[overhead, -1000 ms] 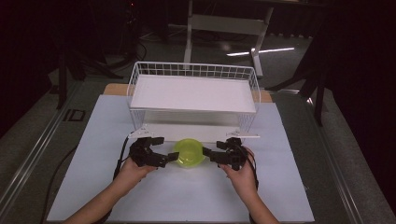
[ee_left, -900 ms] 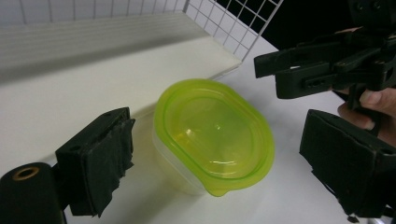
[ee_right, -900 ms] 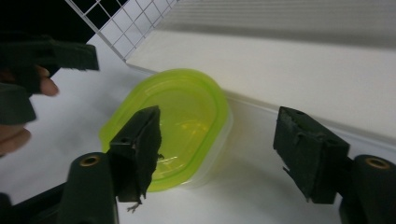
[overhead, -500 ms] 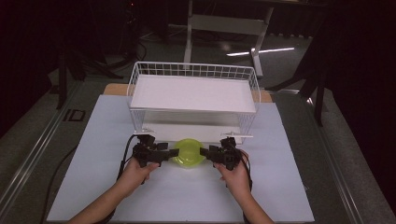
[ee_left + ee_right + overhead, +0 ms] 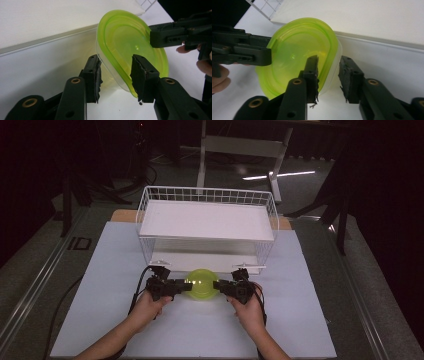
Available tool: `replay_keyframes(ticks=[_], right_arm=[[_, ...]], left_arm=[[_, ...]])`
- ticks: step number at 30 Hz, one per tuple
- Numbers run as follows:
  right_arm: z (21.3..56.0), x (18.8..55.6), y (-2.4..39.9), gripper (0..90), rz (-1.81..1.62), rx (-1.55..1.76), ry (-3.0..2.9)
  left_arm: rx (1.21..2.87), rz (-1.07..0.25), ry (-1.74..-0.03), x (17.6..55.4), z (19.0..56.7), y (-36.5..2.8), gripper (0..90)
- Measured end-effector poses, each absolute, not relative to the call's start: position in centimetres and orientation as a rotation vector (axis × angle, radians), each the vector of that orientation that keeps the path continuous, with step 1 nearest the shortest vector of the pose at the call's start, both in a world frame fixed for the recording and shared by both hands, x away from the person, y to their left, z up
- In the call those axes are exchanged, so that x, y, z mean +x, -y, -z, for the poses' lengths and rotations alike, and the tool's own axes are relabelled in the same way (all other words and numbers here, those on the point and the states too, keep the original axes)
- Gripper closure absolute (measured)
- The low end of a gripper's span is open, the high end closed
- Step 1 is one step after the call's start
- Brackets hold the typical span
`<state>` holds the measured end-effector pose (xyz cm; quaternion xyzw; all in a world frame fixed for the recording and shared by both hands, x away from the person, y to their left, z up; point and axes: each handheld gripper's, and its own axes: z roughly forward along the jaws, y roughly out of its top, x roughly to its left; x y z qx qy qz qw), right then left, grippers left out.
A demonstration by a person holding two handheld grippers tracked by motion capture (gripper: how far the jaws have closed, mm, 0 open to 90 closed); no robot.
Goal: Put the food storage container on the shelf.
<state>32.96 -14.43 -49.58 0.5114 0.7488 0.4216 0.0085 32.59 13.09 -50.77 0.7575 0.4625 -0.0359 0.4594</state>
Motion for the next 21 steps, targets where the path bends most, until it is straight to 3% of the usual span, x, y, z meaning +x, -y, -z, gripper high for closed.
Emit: replay_keyframes(ticks=[9, 11, 21], right_arm=[[49.4, 31.4, 14.5, 77.0, -1.375, 1.599, -2.329], [49.2, 31.0, 14.4, 78.7, -1.39, 1.598, -2.332], [47.3, 30.5, 13.9, 80.0, -1.416, 1.506, -2.315]], left_arm=[[1.887, 0.081, -1.14, 31.1, 50.4, -13.1, 70.9], [1.9, 0.052, -1.144, 30.7, 50.3, -13.1, 78.5], [1.846, -0.039, -1.089, 30.6, 48.0, -13.6, 80.1]])
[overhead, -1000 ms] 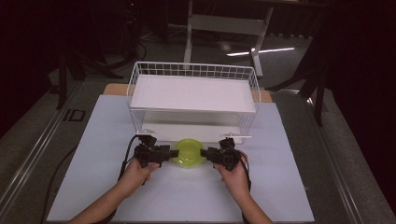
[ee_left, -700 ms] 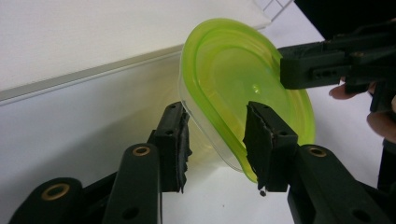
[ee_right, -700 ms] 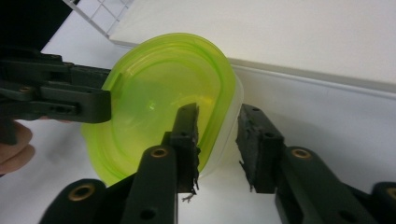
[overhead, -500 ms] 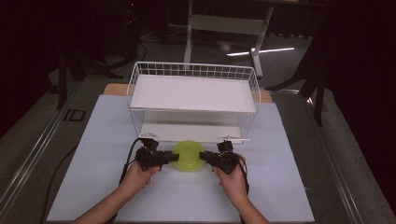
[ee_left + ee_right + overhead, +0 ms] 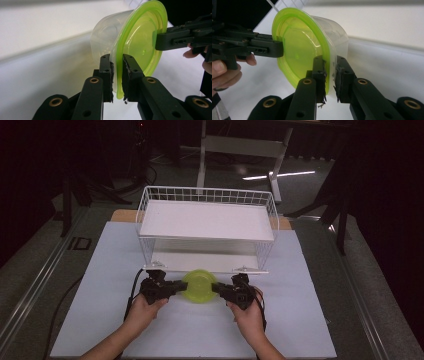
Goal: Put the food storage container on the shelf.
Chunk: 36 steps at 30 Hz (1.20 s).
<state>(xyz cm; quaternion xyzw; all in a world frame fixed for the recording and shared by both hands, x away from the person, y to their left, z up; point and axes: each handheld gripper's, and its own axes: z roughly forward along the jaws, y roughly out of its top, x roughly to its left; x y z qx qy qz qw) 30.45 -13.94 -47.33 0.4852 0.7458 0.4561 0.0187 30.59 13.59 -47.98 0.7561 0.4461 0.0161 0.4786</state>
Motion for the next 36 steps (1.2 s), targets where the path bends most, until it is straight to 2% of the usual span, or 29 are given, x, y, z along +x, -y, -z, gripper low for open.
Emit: replay_keyframes(ticks=[5, 9, 18, 36], right_arm=[[46.0, 31.1, 13.9, 80.0, -1.454, 1.499, -2.263], [45.7, 31.8, 14.0, 79.9, -1.462, 1.497, -2.236], [47.5, 33.8, 14.1, 79.9, -1.427, 1.56, -2.243], [49.0, 35.9, 13.9, 79.6, -1.36, 1.582, -2.221]], left_arm=[[1.826, -0.143, -1.062, 31.0, 46.5, -13.3, 80.0], [1.809, -0.171, -1.064, 31.8, 46.6, -13.0, 80.0], [1.794, -0.154, -1.068, 33.5, 48.8, -12.8, 79.7], [1.805, -0.189, -1.067, 35.9, 50.6, -12.3, 79.3]])
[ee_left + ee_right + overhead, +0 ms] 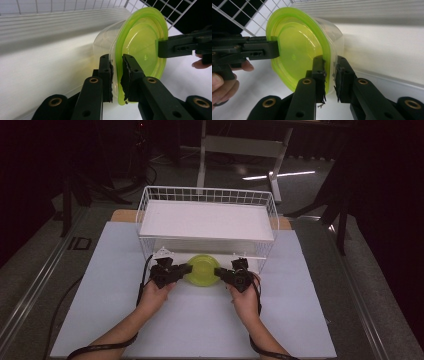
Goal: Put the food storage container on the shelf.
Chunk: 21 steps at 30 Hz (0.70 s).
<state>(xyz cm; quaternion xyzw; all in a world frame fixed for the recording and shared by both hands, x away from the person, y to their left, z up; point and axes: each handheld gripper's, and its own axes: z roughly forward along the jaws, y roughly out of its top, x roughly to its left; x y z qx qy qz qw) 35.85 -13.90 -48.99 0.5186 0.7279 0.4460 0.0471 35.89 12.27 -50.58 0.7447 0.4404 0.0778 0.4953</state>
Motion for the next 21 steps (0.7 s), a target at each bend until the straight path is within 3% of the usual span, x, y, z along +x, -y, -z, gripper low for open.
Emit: replay_keyframes(ticks=[14, 21], right_arm=[[48.8, 37.3, 14.2, 77.8, -1.384, 1.616, -2.183], [48.9, 37.8, 13.9, 70.0, -1.362, 1.594, -2.133]], left_arm=[[1.787, -0.267, -1.025, 37.0, 50.1, -11.9, 75.6], [1.787, -0.336, -1.009, 37.4, 50.5, -11.8, 65.3]])
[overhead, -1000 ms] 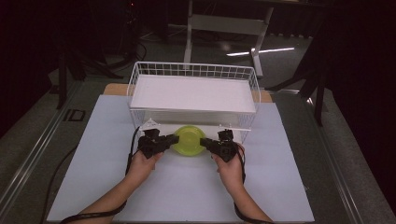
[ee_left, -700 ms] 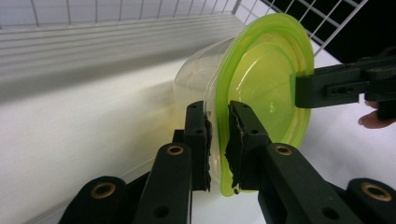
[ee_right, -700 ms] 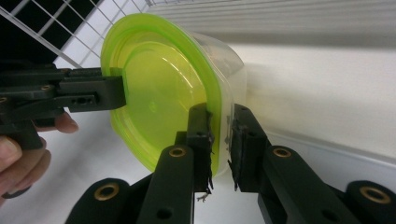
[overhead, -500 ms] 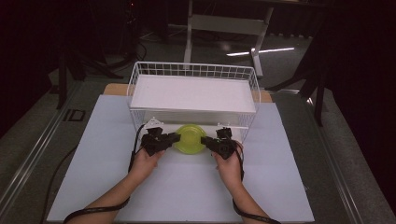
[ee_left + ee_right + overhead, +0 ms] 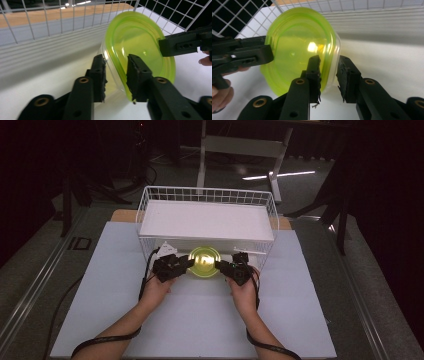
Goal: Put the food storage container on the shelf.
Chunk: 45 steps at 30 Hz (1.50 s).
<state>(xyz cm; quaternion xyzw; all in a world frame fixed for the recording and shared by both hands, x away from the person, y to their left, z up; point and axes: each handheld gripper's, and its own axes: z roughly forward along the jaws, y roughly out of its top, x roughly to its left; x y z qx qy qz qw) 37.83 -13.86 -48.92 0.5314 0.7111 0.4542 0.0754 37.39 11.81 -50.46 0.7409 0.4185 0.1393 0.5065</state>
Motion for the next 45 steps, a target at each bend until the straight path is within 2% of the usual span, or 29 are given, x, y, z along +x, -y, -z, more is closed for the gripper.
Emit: replay_keyframes(ticks=[3, 9, 10, 18, 34, 41, 43, 45], right_arm=[[49.0, 38.3, 14.0, 66.0, -1.359, 1.59, -2.121], [49.0, 38.9, 13.7, 59.0, -1.342, 1.589, -2.1], [49.0, 39.0, 13.6, 58.3, -1.358, 1.596, -2.105], [48.5, 38.5, 13.4, 53.7, -1.37, 1.54, -2.087], [47.3, 34.8, 13.5, 52.8, -1.384, 1.437, -2.126], [48.0, 33.3, 13.2, 55.5, -1.386, 1.406, -2.156], [48.3, 33.1, 13.0, 55.7, -1.378, 1.406, -2.167], [48.7, 33.1, 12.8, 58.3, -1.356, 1.402, -2.186]], left_arm=[[1.749, -0.31, -1.044, 37.8, 50.8, -12.0, 62.6], [1.737, -0.389, -1.032, 38.0, 50.6, -11.7, 57.4], [1.736, -0.397, -1.034, 38.0, 50.5, -11.7, 54.1], [1.686, -0.369, -1.015, 37.3, 50.2, -12.4, 52.2], [1.699, -0.325, -0.957, 32.9, 49.2, -14.1, 50.9], [1.717, -0.318, -0.99, 31.2, 48.9, -14.8, 38.8], [1.732, -0.37, -0.987, 30.4, 48.8, -14.7, 38.4], [1.738, -0.364, -0.984, 29.9, 48.9, -14.8, 32.9]])
